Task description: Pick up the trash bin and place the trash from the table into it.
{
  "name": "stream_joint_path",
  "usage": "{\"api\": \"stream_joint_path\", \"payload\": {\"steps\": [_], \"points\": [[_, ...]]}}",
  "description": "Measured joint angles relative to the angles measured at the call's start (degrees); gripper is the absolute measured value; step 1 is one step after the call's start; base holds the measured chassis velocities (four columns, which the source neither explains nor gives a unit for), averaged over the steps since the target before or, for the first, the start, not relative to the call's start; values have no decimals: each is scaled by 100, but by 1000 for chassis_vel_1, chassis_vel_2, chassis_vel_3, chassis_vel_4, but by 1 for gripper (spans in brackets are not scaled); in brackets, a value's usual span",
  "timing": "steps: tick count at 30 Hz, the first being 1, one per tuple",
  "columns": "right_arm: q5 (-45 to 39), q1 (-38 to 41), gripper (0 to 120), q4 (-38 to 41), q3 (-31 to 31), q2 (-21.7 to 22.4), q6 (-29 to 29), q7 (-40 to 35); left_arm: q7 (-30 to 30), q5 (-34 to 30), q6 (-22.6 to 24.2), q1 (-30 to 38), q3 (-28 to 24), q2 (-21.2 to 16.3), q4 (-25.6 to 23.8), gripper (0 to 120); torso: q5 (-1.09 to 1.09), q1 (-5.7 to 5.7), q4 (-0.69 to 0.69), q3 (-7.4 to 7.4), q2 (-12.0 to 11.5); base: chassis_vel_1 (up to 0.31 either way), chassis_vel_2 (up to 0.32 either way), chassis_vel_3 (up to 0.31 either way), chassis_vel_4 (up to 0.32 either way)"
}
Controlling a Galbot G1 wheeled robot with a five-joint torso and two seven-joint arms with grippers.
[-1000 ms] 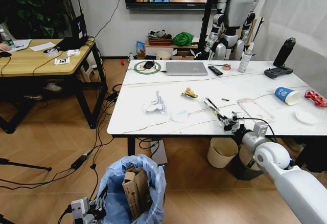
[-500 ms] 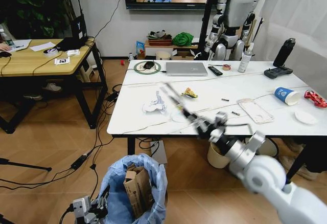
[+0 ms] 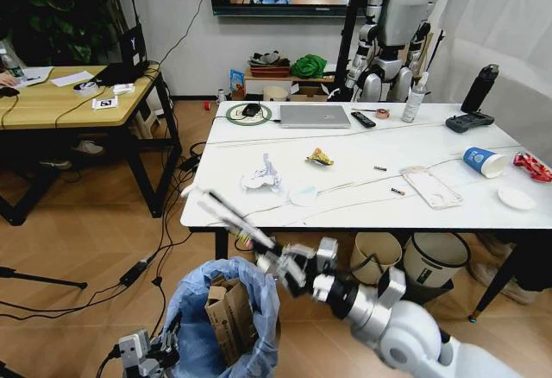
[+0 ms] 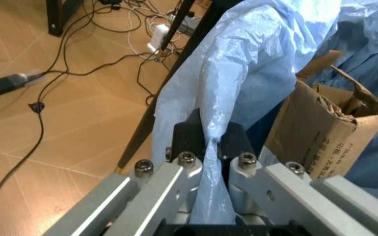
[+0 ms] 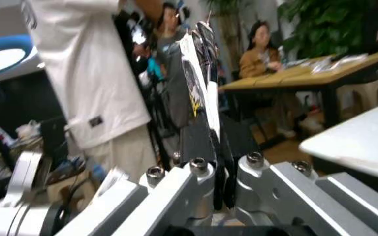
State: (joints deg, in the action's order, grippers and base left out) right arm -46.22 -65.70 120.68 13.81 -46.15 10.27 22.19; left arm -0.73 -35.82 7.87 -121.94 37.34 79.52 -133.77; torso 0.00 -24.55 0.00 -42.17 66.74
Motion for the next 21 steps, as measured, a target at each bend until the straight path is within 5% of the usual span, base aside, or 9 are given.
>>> {"api": "stream_joint_path", "payload": {"steps": [21], "points": [[582, -33, 0, -388, 312, -301, 47, -48, 8, 72, 8, -37, -19, 111, -34, 0, 0, -1, 0, 0, 0, 0, 0, 0, 0]]}}
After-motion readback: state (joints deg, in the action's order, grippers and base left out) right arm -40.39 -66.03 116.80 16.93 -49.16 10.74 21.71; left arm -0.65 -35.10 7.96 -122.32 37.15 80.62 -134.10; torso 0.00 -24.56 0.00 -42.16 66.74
